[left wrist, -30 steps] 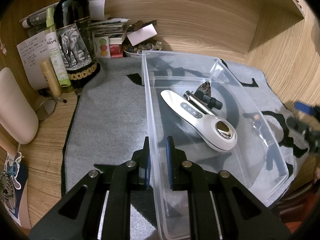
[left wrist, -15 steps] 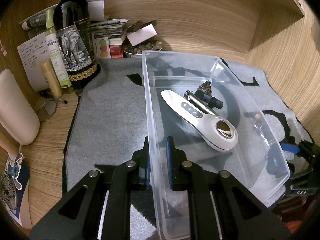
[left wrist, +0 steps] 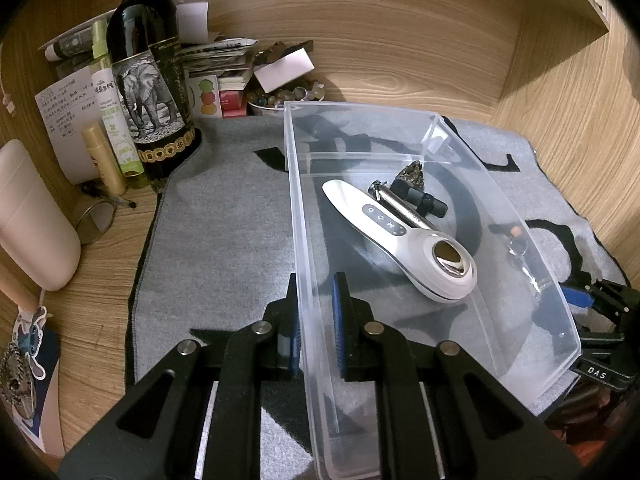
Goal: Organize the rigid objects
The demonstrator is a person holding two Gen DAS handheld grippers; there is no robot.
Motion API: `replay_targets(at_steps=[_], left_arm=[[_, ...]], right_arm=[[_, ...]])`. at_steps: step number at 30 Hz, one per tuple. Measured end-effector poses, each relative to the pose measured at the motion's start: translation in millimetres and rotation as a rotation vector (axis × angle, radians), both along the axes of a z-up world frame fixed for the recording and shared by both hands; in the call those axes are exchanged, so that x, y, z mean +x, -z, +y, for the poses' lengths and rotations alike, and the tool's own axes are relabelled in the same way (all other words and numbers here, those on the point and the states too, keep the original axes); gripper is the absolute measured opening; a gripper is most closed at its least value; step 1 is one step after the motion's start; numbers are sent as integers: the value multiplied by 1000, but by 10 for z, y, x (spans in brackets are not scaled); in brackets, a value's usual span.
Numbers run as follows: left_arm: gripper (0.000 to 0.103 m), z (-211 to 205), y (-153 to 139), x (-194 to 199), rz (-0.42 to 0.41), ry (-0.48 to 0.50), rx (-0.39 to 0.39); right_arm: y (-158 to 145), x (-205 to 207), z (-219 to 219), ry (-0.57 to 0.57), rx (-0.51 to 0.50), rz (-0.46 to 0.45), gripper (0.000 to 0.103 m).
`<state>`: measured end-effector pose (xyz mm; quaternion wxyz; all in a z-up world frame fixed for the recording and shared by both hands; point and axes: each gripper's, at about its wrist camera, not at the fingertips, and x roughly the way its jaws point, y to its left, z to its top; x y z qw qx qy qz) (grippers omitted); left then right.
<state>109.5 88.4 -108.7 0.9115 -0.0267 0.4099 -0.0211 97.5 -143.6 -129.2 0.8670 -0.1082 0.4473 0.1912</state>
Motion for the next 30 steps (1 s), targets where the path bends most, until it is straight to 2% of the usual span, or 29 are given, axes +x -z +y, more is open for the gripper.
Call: replay_targets(at_steps=[6, 15, 22, 30], left_arm=[[12, 2, 1, -3, -1, 1, 1], [12, 0, 1, -2, -1, 1, 1], [12, -2, 3, -1, -1, 0, -2], [12, -27, 6, 0, -1, 0, -5]], right_arm=[[-115, 8, -56, 31, 6, -23, 42], [-532, 79, -50, 38, 32, -153, 42], [-785, 255, 143, -4, 79, -232, 42], [-920, 450, 540, -88, 148, -257, 42]])
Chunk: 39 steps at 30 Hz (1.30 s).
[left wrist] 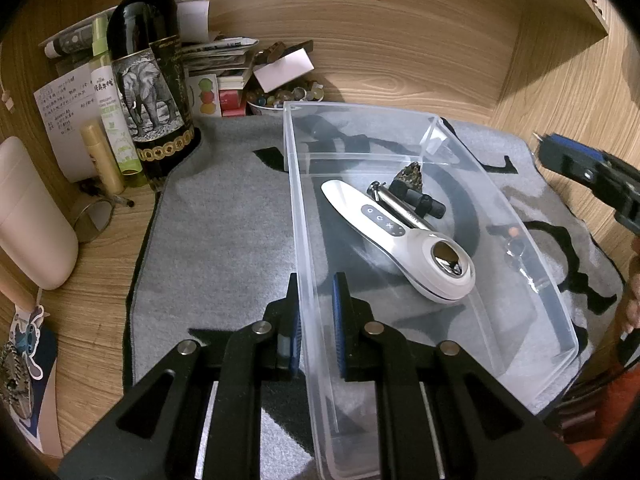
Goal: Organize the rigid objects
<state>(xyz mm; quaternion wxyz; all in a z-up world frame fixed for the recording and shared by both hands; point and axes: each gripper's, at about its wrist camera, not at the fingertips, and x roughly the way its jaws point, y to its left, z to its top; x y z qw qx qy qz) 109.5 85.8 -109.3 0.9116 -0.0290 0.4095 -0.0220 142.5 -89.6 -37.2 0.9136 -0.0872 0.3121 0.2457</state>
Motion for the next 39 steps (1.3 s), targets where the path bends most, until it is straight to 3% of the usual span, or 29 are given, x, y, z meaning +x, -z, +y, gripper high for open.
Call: replay_targets(at_steps=[18, 23, 29, 39], left_arm=[[12, -18, -6, 0, -1, 0, -6], [12, -22, -7, -1, -2, 0, -5], [12, -23, -7, 1, -1, 0, -6], [12, -10, -8, 4, -2, 0, -7]], right_arm=[[383, 407, 657, -121, -79, 143, 42], [409, 376, 722, -131, -103, 137, 42], [357, 334, 712, -124, -107, 115, 54], [42, 182, 290, -34, -29, 48, 57]])
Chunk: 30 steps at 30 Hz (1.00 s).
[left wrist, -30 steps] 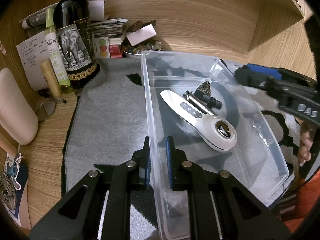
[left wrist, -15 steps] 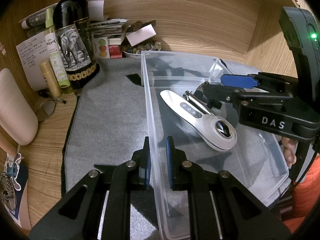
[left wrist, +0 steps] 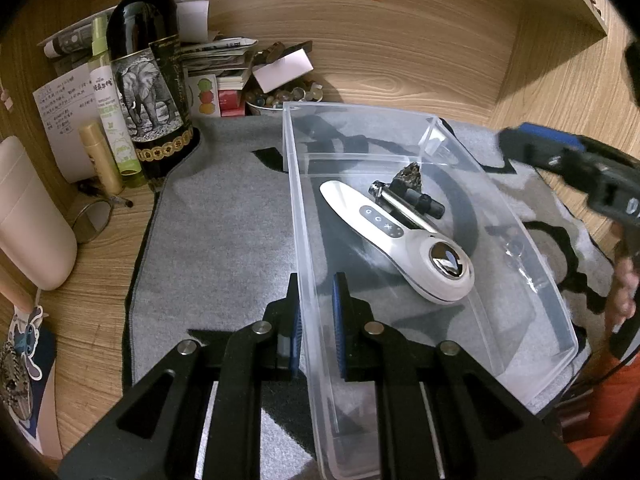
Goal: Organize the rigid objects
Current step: 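Grasp the gold-capped black perfume bottle on the mat with the right tool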
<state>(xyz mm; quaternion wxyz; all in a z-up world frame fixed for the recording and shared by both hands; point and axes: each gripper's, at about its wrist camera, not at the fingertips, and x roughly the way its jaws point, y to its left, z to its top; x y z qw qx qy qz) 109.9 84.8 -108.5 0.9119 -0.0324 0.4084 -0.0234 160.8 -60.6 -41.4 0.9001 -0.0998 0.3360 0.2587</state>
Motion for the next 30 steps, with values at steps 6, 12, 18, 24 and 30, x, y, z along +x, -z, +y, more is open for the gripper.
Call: replay_targets(at_steps=[6, 12, 18, 24, 30], left_arm=[[12, 4, 1, -2, -1, 1, 0], [12, -2, 1, 0, 0, 0, 1], [12, 5, -1, -4, 0, 0, 1], [12, 6, 0, -5, 0, 0, 2], [12, 7, 1, -6, -1, 0, 1]], right_arm=[[-62, -108, -322, 101, -21, -41, 59], [176, -180, -601, 184, -70, 17, 59], [506, -191, -822, 245, -104, 111, 59], [830, -105, -967, 289, -136, 207, 59], [890, -51, -1068, 311, -112, 223, 48]])
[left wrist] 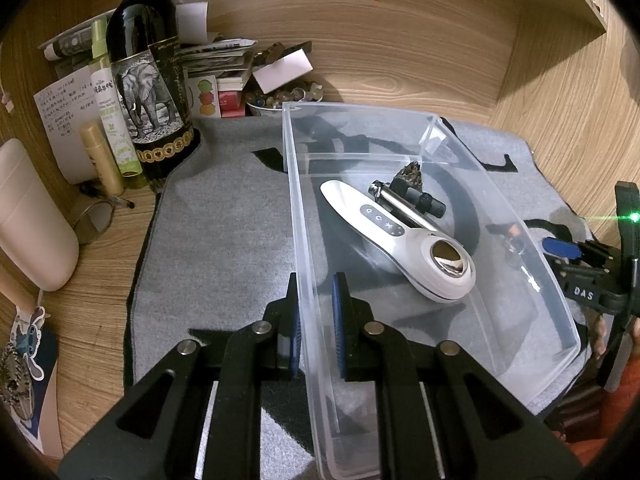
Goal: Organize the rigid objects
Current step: 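Grasp the gold-capped black perfume bottle on the mat with the right tool, then carry the perfume bottle into the box and open the right tool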
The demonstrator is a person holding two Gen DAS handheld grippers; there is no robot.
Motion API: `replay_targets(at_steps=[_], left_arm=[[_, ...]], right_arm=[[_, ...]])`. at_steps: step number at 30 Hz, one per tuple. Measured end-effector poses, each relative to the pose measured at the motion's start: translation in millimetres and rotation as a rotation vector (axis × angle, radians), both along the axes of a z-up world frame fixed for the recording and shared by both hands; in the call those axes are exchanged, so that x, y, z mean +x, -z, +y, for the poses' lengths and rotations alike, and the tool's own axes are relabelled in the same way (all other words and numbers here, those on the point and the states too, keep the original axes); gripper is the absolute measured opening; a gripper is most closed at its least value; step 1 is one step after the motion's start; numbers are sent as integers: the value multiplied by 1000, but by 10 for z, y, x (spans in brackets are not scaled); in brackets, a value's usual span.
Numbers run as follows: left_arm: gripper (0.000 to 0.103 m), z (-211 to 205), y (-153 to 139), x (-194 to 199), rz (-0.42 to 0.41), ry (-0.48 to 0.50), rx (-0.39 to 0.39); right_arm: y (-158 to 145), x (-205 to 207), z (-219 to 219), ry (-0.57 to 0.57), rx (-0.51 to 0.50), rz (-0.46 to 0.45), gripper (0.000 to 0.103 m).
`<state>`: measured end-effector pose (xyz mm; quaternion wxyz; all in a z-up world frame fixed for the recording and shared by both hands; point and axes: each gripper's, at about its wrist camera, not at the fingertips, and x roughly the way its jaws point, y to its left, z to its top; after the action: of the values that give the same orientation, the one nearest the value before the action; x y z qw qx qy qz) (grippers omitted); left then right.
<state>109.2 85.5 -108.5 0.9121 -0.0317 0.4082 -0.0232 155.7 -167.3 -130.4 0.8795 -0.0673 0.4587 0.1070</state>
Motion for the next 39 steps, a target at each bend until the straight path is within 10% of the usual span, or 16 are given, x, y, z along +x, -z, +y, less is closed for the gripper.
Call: replay_targets(at_steps=[7, 39], left_arm=[[12, 27, -12, -3, 1, 0, -1], [12, 41, -7, -9, -2, 4, -7]], right_arm=[[-20, 44, 48, -14, 38, -12, 22], [-903, 28, 913, -242, 105, -263, 22]])
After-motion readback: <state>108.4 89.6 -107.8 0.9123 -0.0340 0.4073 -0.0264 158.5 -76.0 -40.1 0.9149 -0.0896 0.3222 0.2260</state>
